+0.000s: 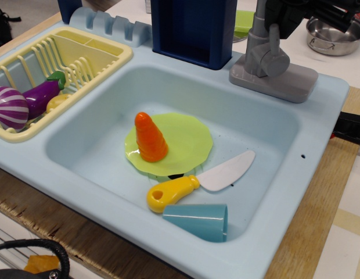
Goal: Turn lever vertical to-front
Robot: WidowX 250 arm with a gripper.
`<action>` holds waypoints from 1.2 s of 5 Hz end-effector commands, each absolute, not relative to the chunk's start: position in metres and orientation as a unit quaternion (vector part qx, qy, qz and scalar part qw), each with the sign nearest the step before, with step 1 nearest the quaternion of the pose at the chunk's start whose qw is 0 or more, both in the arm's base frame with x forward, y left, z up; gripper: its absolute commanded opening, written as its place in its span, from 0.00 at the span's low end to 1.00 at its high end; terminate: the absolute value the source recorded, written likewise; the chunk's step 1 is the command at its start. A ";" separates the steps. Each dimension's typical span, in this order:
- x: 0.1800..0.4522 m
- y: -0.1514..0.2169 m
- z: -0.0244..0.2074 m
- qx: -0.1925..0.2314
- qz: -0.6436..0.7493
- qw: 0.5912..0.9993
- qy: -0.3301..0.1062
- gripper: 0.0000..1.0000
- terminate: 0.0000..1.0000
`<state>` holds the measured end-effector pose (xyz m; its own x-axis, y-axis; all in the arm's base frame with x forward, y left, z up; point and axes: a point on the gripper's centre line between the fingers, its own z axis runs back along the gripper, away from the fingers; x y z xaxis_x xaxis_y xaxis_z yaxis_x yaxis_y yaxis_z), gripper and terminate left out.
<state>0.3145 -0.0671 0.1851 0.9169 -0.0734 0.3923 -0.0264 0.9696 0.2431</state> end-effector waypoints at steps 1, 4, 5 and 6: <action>0.301 -0.050 0.192 0.111 0.008 0.974 -0.197 0.00 0.00; 0.291 -0.048 0.161 0.063 0.018 0.987 -0.145 0.00 0.00; 0.286 -0.050 0.154 0.051 0.021 0.988 -0.142 0.00 0.00; 0.279 -0.049 0.159 0.052 0.022 0.991 -0.120 0.00 0.00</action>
